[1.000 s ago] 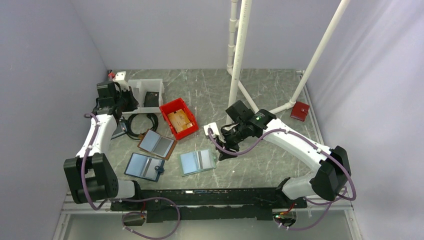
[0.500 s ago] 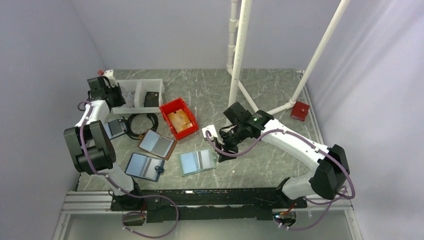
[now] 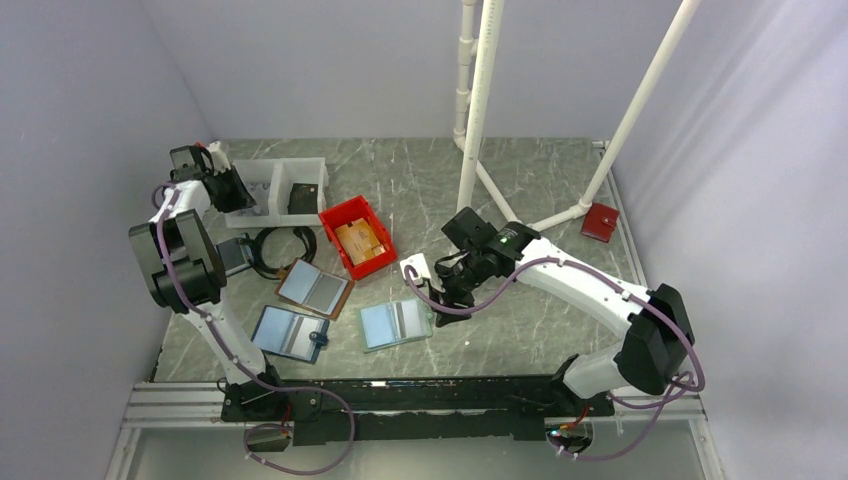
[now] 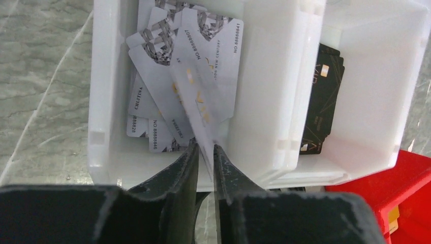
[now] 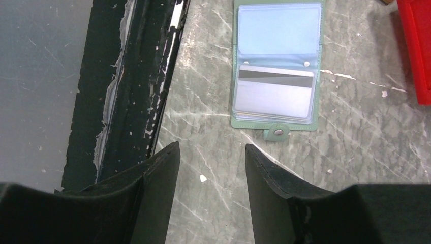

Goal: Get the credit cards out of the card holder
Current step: Place the credit card in the storage box, then pick up the card holder from the center of the board.

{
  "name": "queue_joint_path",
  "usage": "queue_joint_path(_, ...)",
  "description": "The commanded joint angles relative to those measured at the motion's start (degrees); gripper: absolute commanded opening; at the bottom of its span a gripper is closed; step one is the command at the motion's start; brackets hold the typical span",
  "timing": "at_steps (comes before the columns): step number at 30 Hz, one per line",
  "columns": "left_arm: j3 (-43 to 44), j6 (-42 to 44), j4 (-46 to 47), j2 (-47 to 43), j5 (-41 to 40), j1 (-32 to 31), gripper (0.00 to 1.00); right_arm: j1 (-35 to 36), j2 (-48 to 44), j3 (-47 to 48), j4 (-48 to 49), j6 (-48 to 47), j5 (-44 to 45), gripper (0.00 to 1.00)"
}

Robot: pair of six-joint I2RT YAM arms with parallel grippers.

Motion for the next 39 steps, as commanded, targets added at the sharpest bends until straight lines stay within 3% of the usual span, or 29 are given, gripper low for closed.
queue_joint_path(1,7.1,-5.8,-7.6,2.5,-1.3,0.2,0.25,0.5,0.3,-0.1,0.6,-1.1,0.4,0.52)
queue_joint_path(6,11.1,-11.4,-11.2,0.6,-7.9,0.2,0.37,0.7,0.8,-0.1,0.5,-1.2,0.6,0.53)
queue_joint_path(11,3.7,-15.0,-3.3,-9.7,-6.6,0.3,0.4,0.8,1.1,-0.1,0.5,-1.3,0.9,0.52)
queue_joint_path(16,-10.9,-22.3,5.3,-22.0,-2.0,0.7,0.63,0.8,0.4,-0.1,0.3,-1.7,1.6,0.53)
queue_joint_path(21,-26.5,-32.5,11.4,-34.8,-3.9,2.5,0.98,-0.6,-0.6,-0.4,0.0,-2.6,1.5,0.52)
queue_joint_path(24,-32.0,-33.8,12.0,-39.6,-1.1,2.8,0.99,-1.6,-0.6,-0.8,-0.4,-3.9,1.3,0.52)
queue_joint_path(32,-38.5,-32.8,9.9,-47.1,17.7,2.7,1.0,-2.9,-0.3,-2.0,-1.1,-6.3,1.4,0.52)
queue_joint_path(39,-43.3,-32.4,4.4,-55.8,19.0,-4.0,0.99,-3.5,0.1,-2.1,-1.0,-6.6,1.5,0.52)
